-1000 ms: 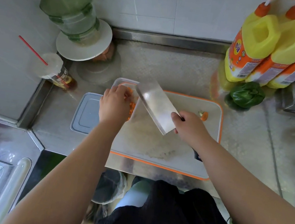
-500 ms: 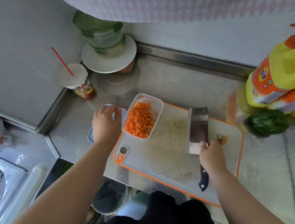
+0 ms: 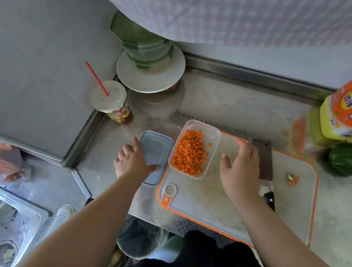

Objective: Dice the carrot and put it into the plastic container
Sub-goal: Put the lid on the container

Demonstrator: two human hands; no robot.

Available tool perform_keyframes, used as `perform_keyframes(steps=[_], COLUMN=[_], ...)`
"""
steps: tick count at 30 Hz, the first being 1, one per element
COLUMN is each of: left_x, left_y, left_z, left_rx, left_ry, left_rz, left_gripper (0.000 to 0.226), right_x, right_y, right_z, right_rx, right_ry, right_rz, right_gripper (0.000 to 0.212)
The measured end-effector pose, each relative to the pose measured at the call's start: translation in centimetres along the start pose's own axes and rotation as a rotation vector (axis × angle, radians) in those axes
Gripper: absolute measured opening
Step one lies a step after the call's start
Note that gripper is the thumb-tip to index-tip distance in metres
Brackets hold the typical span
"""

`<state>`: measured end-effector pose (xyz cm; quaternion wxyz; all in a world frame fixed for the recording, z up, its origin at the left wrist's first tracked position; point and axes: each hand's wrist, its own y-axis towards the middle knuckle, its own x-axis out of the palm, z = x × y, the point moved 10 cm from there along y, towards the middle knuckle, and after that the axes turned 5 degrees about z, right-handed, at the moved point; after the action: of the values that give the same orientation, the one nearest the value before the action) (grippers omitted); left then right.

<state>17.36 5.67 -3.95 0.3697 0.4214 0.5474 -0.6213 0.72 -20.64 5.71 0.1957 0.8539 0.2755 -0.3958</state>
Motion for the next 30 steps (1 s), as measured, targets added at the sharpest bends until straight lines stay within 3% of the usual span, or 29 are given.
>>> perform_keyframes(steps=[2,5,8,11,13,15,18,19,21,23,25,30], left_x=[-0.5,-1.8,-4.4,-8.8,-11.5,-11.5,-9.4,-9.3,-8.5,-4.6,-1.6,0.8], left_y=[0.6,1.3,0.6,-2.3,-5.7,-8.9,-10.3,-9.7,-6.8,-3.8,-3.4,-4.1], left_z=[-0.5,-0.7,1.3,4.1,7.3,10.7,12.9,12.2,8.8,5.6,4.5,3.2], left_rx=[-0.039,-0.047,0.062,0.236,0.482,0.733,0.855,0.794,0.485,0.176,0.034,-0.18], left_ry=[-0.021,-0.269,-0.586,-0.654,-0.59,-0.421,-0.342,-0.374,-0.45,-0.548,-0.802,-1.07], left_rz=[-0.019,-0.014,0.039,0.286,0.476,0.592,0.522,0.506,0.437,0.119,-0.131,-0.2], left_gripper=[0.115,0.072,0.039,0.035,0.036,0.036,0.043,0.047,0.049,0.044,0.029,0.001], right_x=[-0.1,0.7,4.8,6.4,6.5,6.1,5.3,5.5,5.8,6.2,6.9,7.0], right_y=[0.0,0.0,-1.1,-2.0,-1.4,0.3,3.1,3.7,4.7,5.1,5.3,6.3], right_z=[-1.4,-2.2,-2.3,-3.8,-5.4,-6.0,-4.1,-3.2,-2.0,-1.4,-1.2,-1.7], right_rx=[-0.029,-0.043,0.031,0.196,0.286,0.286,0.316,0.335,0.358,0.332,0.28,0.124], right_ry=[0.053,0.146,0.231,0.447,0.571,0.518,0.383,0.37,0.425,0.426,0.39,0.212], right_rz=[0.011,-0.063,-0.427,-0.597,-0.595,-0.489,-0.297,-0.296,-0.328,-0.392,-0.444,-0.406], right_gripper=[0.038,0.021,0.022,0.021,0.026,0.036,0.033,0.032,0.031,0.033,0.035,0.032])
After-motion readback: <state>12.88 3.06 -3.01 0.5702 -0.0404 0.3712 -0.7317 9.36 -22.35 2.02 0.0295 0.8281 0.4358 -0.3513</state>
